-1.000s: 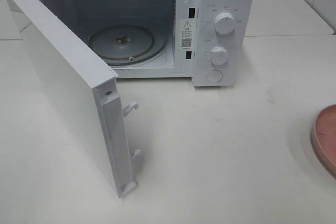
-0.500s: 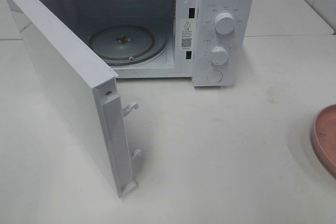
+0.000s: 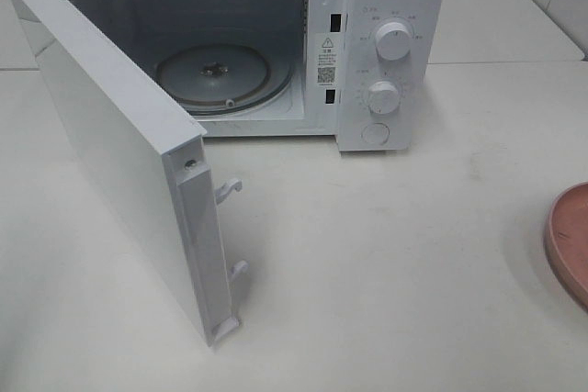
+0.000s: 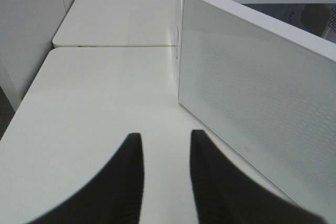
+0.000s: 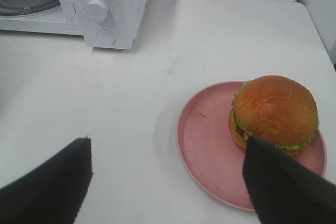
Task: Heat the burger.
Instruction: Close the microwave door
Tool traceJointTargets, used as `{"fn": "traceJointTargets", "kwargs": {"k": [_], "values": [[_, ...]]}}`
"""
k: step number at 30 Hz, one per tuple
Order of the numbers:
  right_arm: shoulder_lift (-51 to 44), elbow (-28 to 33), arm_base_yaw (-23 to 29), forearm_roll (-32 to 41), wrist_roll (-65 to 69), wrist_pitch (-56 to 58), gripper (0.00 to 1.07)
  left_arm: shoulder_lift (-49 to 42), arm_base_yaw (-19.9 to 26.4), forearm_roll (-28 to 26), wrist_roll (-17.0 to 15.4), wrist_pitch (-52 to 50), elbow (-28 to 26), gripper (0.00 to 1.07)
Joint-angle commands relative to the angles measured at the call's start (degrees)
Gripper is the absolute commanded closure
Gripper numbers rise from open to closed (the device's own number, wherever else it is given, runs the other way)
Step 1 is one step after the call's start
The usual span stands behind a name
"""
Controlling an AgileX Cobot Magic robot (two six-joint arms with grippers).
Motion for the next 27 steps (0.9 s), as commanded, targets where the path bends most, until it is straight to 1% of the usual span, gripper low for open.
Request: {"fn": "traceJointTargets", "kwargs": {"k": [1,2,3,4,5,6,7,8,9,10,11,12,13,14,15,16,17,18,19,20,21,22,23,24,25,26,27], "values": [[-1.8,0.2,-0.4,-0.1,-0.8,0.1,0.31,5.6,0.0,-1.1,-0.3,-3.8,-0.3,1.07],[-1.8,0.2,-0.4,-0.1,-0.8,0.1,0.31,9.3,0.0,-1.4,0.1,-6.1,-0.2,1.07],[-1.8,0.2,-0.4,-0.1,-0.8,0.1,0.31,9.3,0.0,-1.4,0.1,-6.1,-0.2,1.07],[-1.8,0.2,-0.4,-0.1,-0.8,0.1,0.31,10.9,0.0,-1.6,0.3,-8.1,0.1,1.07],[-1.8,0.2,-0.4,-0.1,-0.8,0.1,0.31,13.3,0.0,-2.1,1.0,-13.8,1.5,1.07],[-1.8,0.2,-0.4,-0.1,-0.8,0.1,0.31,13.3,0.0,-2.1,1.0,-13.8,1.5,1.07],[-1.8,0.2,-0.4,-0.1,-0.8,0.1,0.31,14.3,0.0,-2.6,1.1,-16.5,2.3,1.07],[-1.8,0.2,-0.4,-0.1,-0.8,0.1,0.31,16.5,0.0,-4.0,1.1,-22.9,4.4,1.07],[-1.8,0.2,-0.4,-0.1,-0.8,0.1,0.31,16.5,0.0,-4.0,1.1,-22.9,4.4,1.07],[-1.8,0.2,-0.4,-0.1,-0.8,0.1,0.31,17.5,0.0,-4.8,1.1,-26.2,5.6,1.07],[-1.8,0.2,-0.4,-0.1,-0.8,0.1,0.31,19.4,0.0,-6.0,1.2,-33.2,8.2,1.07],[-1.8,0.2,-0.4,-0.1,-0.8,0.1,0.31,19.4,0.0,-6.0,1.2,-33.2,8.2,1.07],[-1.8,0.2,-0.4,-0.1,-0.8,0.1,0.31,20.5,0.0,-6.2,1.2,-36.5,9.4,1.07],[-1.8,0.2,-0.4,-0.1,-0.8,0.1,0.31,22.4,0.0,-6.2,1.4,-42.4,11.5,1.07],[-1.8,0.2,-0.4,-0.1,-0.8,0.1,0.31,22.4,0.0,-6.2,1.4,-42.4,11.5,1.07],[-1.8,0.2,-0.4,-0.1,-0.8,0.1,0.31,24.5,0.0,-6.0,1.5,-48.2,13.3,1.07],[-1.8,0.2,-0.4,-0.1,-0.8,0.1,0.31,25.7,0.0,-5.9,1.5,-51.1,14.1,1.07],[-1.8,0.2,-0.4,-0.1,-0.8,0.1,0.31,25.7,0.0,-5.9,1.5,-51.1,14.1,1.07],[-1.8,0.2,-0.4,-0.1,-0.8,0.1,0.31,28.5,0.0,-5.4,1.5,-56.6,15.1,1.07],[-1.8,0.2,-0.4,-0.1,-0.8,0.1,0.31,29.9,0.0,-4.9,1.3,-59.0,15.6,1.07],[-1.8,0.2,-0.4,-0.1,-0.8,0.1,0.31,29.9,0.0,-4.9,1.3,-59.0,15.6,1.07],[-1.8,0.2,-0.4,-0.1,-0.8,0.1,0.31,32.7,0.0,-3.5,0.4,-63.4,16.3,1.07],[-1.8,0.2,-0.4,-0.1,-0.8,0.1,0.31,34.0,0.0,-2.6,-0.3,-65.3,16.7,1.07],[-1.8,0.2,-0.4,-0.1,-0.8,0.1,0.31,34.0,0.0,-2.6,-0.3,-65.3,16.7,1.07],[-1.8,0.2,-0.4,-0.1,-0.8,0.1,0.31,37.2,0.0,0.3,-2.2,-69.0,17.1,1.07],[-1.8,0.2,-0.4,-0.1,-0.8,0.1,0.31,38.8,0.0,1.8,-3.2,-69.8,17.1,1.07],[-1.8,0.2,-0.4,-0.1,-0.8,0.1,0.31,38.8,0.0,1.8,-3.2,-69.8,17.1,1.07]]}}
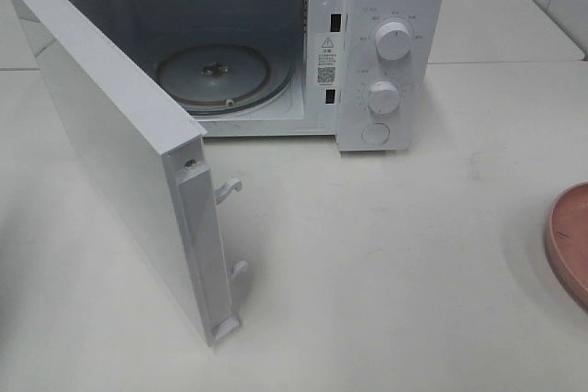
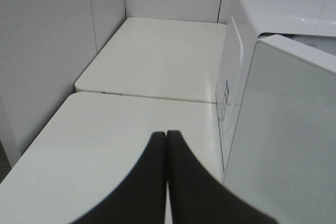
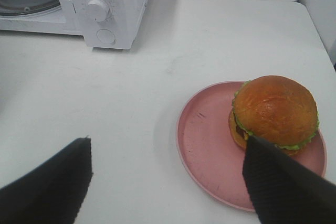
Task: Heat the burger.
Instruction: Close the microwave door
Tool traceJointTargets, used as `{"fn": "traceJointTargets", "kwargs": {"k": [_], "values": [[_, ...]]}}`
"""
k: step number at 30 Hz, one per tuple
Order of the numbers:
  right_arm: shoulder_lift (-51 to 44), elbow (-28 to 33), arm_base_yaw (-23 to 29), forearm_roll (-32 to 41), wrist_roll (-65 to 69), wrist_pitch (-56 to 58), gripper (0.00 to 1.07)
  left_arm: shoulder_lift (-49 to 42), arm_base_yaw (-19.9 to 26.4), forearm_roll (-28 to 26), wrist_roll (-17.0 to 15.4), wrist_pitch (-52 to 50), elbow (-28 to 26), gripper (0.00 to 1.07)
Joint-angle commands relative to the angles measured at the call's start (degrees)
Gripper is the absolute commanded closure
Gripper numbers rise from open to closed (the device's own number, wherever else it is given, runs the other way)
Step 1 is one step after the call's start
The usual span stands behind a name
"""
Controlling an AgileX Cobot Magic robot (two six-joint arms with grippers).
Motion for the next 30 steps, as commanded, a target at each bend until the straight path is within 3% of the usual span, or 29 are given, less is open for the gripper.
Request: {"fn": "traceJointTargets", "kwargs": {"k": [1,2,3,5,7,12,16,19,20,22,23,25,27,30], "values": [[-1.8,0.2,-0.4,-0.1,-0.8,0.1,0.31,6.1,0.0,7.2,-5.4,-7.2,0.5,1.07],[-1.8,0.2,-0.4,-0.1,-0.8,0.1,0.31,6.1,0.0,7.2,-5.4,-7.2,0.5,1.07],[-1.8,0.2,-0.4,-0.1,-0.8,0.1,0.31,9.3,0.0,12.0,-8.8,-9.7,0.5,1.07],[-1.8,0.2,-0.4,-0.1,-0.8,0.1,0.31,10.5,0.0,14.3,-10.2,-11.0,0.5,1.07],[-1.8,0.2,-0.4,-0.1,-0.8,0.1,0.31,15.4,0.0,20.5,-15.1,-16.8,0.5,1.07],[-1.8,0.2,-0.4,-0.1,-0.8,0.1,0.31,22.6,-0.1,27.8,-19.5,-26.5,0.5,1.07],[-1.8,0.2,-0.4,-0.1,-0.8,0.1,0.31,26.4,-2.2,27.8,-19.3,-30.3,0.2,1.07],[-1.8,0.2,-0.4,-0.1,-0.8,0.1,0.31,29.9,-6.2,26.7,-18.4,-30.7,-1.2,1.07],[-1.8,0.2,-0.4,-0.1,-0.8,0.1,0.31,31.7,-9.0,25.2,-16.7,-30.7,-2.1,1.07],[-1.8,0.2,-0.4,-0.1,-0.8,0.1,0.31,32.4,-10.1,23.8,-15.9,-30.7,-2.5,1.07],[-1.8,0.2,-0.4,-0.1,-0.8,0.1,0.31,34.0,-12.9,20.1,-14.4,-31.5,-2.8,1.07],[-1.8,0.2,-0.4,-0.1,-0.8,0.1,0.31,34.7,-14.3,18.5,-14.0,-31.9,-2.9,1.07],[-1.8,0.2,-0.4,-0.1,-0.8,0.1,0.31,37.2,-18.7,12.2,-12.3,-33.4,-3.9,1.07],[-1.8,0.2,-0.4,-0.1,-0.8,0.1,0.31,39.1,-21.6,9.3,-10.9,-33.7,-5.2,1.07]]}}
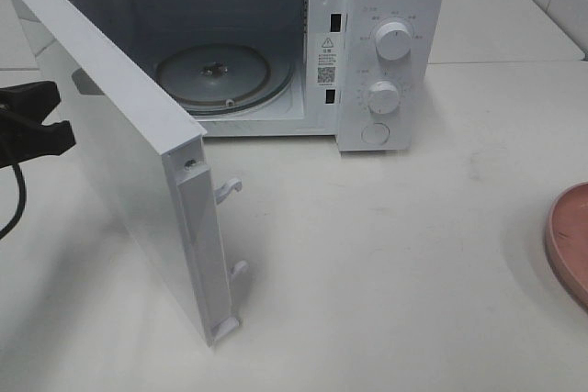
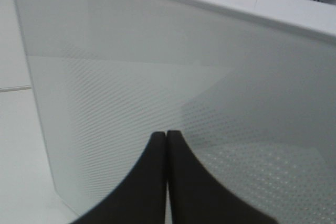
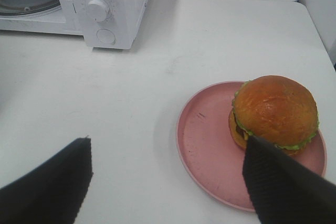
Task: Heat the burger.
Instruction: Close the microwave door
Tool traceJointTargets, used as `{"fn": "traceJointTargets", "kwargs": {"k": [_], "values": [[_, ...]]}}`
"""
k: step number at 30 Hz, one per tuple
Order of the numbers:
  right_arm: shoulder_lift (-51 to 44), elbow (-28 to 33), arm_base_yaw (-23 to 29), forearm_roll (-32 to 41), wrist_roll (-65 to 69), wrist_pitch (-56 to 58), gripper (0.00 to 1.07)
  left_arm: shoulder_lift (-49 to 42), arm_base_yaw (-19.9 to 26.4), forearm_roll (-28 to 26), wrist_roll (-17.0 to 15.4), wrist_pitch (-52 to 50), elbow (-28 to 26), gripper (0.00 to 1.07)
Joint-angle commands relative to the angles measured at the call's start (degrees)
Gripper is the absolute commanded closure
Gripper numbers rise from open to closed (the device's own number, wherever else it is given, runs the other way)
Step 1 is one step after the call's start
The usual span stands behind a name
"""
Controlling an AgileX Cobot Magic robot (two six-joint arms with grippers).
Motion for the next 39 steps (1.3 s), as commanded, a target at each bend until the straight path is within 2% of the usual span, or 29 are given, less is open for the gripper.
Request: {"fn": "traceJointTargets", "kwargs": {"k": [1,6,8,11,14,16,19,22,24,26,27,29,30,39], "values": [[-1.8,0.2,-0.4,-0.1,-0.8,0.1,0.31,1.2,-2.3,-3.3,1.3,-1.7,-1.4,1.07],[-1.8,0.2,-0.4,-0.1,-0.8,0.1,0.31,3.7,-6.5,-5.8,3.3,-1.7,-4.1,1.07],[-1.8,0.2,-0.4,-0.1,-0.8,0.1,0.31,6.0,-10.1,-9.6,4.8,-1.7,-7.0,1.07],[-1.8,0.2,-0.4,-0.1,-0.8,0.1,0.31,7.7,-12.7,-12.4,5.9,-1.5,-9.3,1.07],[-1.8,0.2,-0.4,-0.1,-0.8,0.1,0.31,8.3,-13.5,-13.3,6.0,-1.5,-10.1,1.07],[-1.8,0.2,-0.4,-0.1,-0.8,0.1,0.31,10.5,-15.9,-17.1,6.5,-1.5,-13.5,1.07],[-1.8,0.2,-0.4,-0.1,-0.8,0.1,0.31,12.1,-17.8,-20.0,7.8,-1.3,-16.2,1.07],[-1.8,0.2,-0.4,-0.1,-0.8,0.1,0.31,12.6,-18.3,-20.6,8.6,-1.0,-17.1,1.07],[-1.8,0.2,-0.4,-0.1,-0.8,0.1,0.31,14.2,-20.2,-23.3,10.9,1.9,-21.4,1.07],[-1.8,0.2,-0.4,-0.1,-0.9,0.1,0.31,14.7,-20.6,-23.9,11.5,2.3,-22.3,1.07],[-1.8,0.2,-0.4,-0.1,-0.9,0.1,0.31,15.8,-21.4,-25.2,12.8,3.6,-24.5,1.07],[-1.8,0.2,-0.4,-0.1,-0.9,0.1,0.31,16.2,-21.7,-25.5,13.4,4.1,-25.4,1.07],[-1.8,0.2,-0.4,-0.1,-0.8,0.1,0.31,17.2,-22.2,-26.2,13.8,5.0,-27.6,1.07],[-1.8,0.2,-0.4,-0.1,-0.9,0.1,0.31,21.3,-22.5,-26.8,13.8,9.2,-35.4,1.07]]}}
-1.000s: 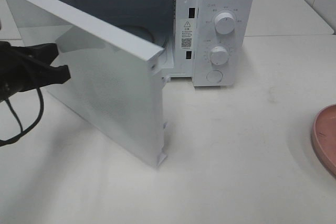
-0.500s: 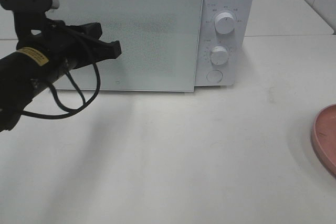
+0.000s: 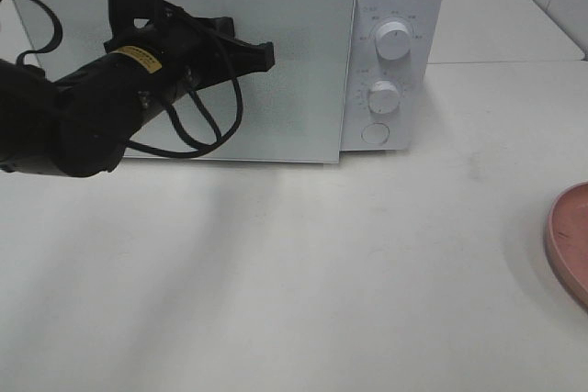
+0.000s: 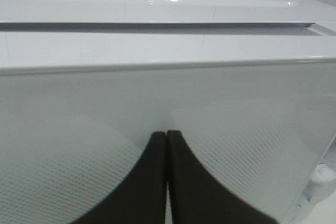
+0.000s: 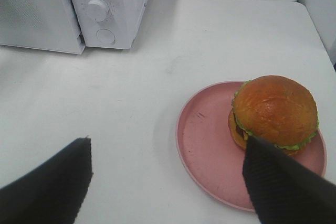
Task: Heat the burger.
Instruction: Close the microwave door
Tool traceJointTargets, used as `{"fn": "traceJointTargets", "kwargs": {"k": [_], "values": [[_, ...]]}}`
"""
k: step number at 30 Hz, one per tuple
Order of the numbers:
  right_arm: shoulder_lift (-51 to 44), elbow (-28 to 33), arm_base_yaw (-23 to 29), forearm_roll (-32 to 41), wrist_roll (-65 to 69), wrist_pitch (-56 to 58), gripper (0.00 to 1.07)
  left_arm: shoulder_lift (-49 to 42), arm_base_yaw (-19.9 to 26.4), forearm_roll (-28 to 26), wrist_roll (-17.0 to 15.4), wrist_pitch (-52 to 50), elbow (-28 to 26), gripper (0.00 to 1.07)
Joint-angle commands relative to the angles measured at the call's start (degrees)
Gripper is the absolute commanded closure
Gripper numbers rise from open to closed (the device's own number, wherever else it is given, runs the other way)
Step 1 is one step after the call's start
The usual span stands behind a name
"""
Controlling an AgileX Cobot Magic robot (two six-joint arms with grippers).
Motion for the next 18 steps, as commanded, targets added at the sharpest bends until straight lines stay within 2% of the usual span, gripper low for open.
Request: {"fn": "traceJointTargets", "kwargs": {"k": [1,8,15,18], "values": [[-1.8,0.2,-0.4,-0.1,-0.9,0.1,0.31,1.7,-0.2,-0.7,0.2,2.2,-4.0,1.07],[-1.8,0.2,-0.4,-0.1,-0.9,0.1,0.31,4.1,-0.2,-3.2,0.9,4.0,-8.4,1.07],[-1.8,0.2,-0.4,-0.1,-0.9,0.1,0.31,6.7,-0.2,-8.7,5.5,5.4,-13.6,1.07],[-1.8,0.2,-0.4,-0.1,-0.9,0.1,0.31,6.8,-0.2,-9.2,6.0,6.9,-14.6,1.07]]}}
